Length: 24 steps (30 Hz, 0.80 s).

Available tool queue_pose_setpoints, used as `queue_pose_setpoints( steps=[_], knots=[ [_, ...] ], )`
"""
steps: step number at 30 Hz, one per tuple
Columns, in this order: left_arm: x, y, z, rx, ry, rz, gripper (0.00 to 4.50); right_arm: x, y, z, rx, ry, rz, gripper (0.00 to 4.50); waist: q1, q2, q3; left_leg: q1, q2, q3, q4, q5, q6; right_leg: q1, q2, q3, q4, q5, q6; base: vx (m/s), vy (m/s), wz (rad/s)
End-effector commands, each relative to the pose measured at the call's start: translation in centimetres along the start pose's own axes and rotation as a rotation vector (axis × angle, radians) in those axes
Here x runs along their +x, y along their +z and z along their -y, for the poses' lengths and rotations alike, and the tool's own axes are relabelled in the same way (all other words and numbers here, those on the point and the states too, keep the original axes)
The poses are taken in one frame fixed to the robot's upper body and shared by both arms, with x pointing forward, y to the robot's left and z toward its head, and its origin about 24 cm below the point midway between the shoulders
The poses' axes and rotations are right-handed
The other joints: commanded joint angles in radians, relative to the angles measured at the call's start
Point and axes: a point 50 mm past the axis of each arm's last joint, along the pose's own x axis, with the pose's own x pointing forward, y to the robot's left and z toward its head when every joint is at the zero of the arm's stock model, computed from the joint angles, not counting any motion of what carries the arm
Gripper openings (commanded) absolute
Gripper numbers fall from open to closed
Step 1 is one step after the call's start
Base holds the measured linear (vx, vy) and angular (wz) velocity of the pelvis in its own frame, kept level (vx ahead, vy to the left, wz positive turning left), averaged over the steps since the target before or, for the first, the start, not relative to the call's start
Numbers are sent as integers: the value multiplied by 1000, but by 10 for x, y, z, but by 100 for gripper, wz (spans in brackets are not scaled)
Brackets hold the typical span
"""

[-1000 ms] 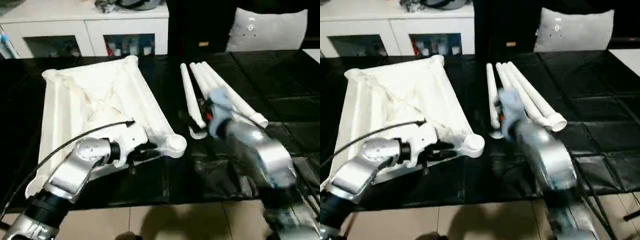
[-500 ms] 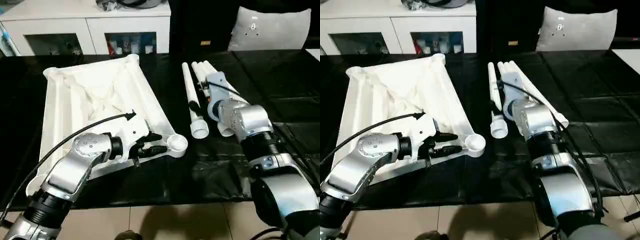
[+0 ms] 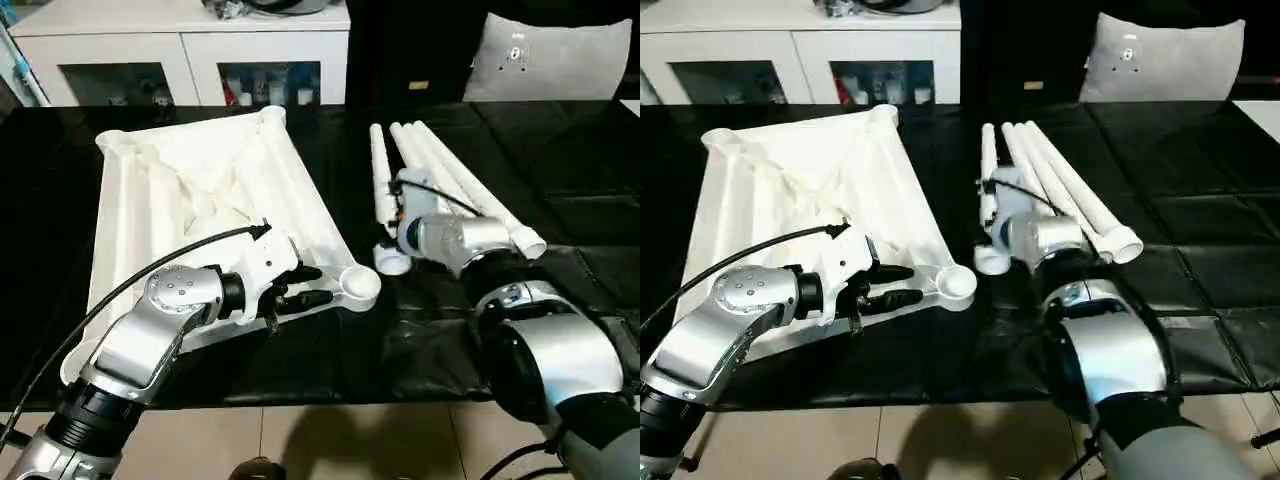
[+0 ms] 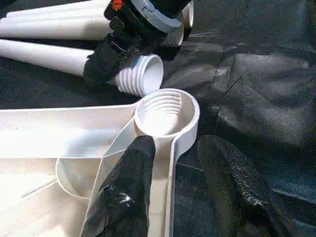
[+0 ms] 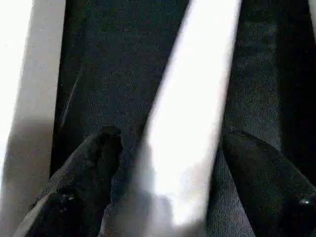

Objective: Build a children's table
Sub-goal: Pick table leg

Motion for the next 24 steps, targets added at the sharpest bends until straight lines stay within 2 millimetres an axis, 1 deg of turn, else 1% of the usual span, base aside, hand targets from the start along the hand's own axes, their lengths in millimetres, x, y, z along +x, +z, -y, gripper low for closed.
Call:
queue_pose_setpoints(
  steps=[1,3,4,5,6,7,11,12,13,15,17,21,24],
  knots=[
    [-2,1,0,14,8,-12,177,-2,10,-1,3,-1,31,323,-1,-7,-73,30,62,-7,-61,-71,6,40,-74,25,-55,124,-269,0,0,0],
    [-1,1,0,11,10,-16,177,0,5,2,11,-25,13,300,-3,-10,-72,30,62,-6,-61,-84,2,37,-76,26,-57,101,-272,0,0,0],
    [-1,1,0,11,10,-16,177,0,5,2,11,-25,13,282,-2,-8,-71,30,62,-6,-62,-90,0,36,-75,26,-59,89,-271,0,0,0],
    [-1,0,1,8,12,-17,177,1,1,3,16,-27,0,277,-2,-10,-71,30,62,-5,-61,-91,-1,36,-76,27,-58,83,-267,0,0,0],
    [-1,0,1,7,12,-18,177,1,-1,4,14,-28,-10,277,-2,-11,-71,30,63,-4,-61,-91,-1,36,-76,27,-59,84,-266,0,0,0],
    [-1,0,1,6,12,-18,177,2,-2,5,13,-32,-17,266,-2,-11,-71,29,62,-4,-62,-84,1,36,-73,26,-58,92,-264,0,0,0],
    [-1,0,2,4,10,-20,177,2,-7,7,34,-28,-36,227,-1,-12,-73,29,62,-4,-60,-73,10,36,-74,26,-56,107,-265,0,0,0],
    [-1,0,2,3,9,-20,177,2,-8,8,39,-26,-40,227,-1,-11,-72,29,62,-4,-60,-73,11,35,-73,26,-56,108,-265,0,0,0],
    [-1,0,2,3,8,-20,177,3,-10,8,42,-25,-45,207,-1,-11,-73,28,62,-3,-59,-70,13,36,-73,25,-56,114,-266,0,0,0],
    [-1,0,2,2,7,-19,177,3,-12,10,45,-26,-50,201,0,-12,-73,28,62,-3,-60,-72,14,36,-73,25,-56,112,-266,0,0,0],
    [-1,0,2,0,6,-17,177,3,-14,10,54,-20,-59,189,0,-11,-73,28,62,-3,-60,-75,14,35,-73,25,-56,108,-267,0,0,0],
    [0,2,1,-9,6,-7,177,4,-16,10,76,-14,-61,186,0,-9,-73,29,63,-3,-60,-87,6,35,-73,25,-57,99,-268,0,0,0],
    [0,4,1,-17,8,10,177,4,-15,12,89,-11,-39,184,0,-10,-72,30,63,-3,-61,-91,5,34,-72,24,-57,99,-270,0,0,0]
  ],
)
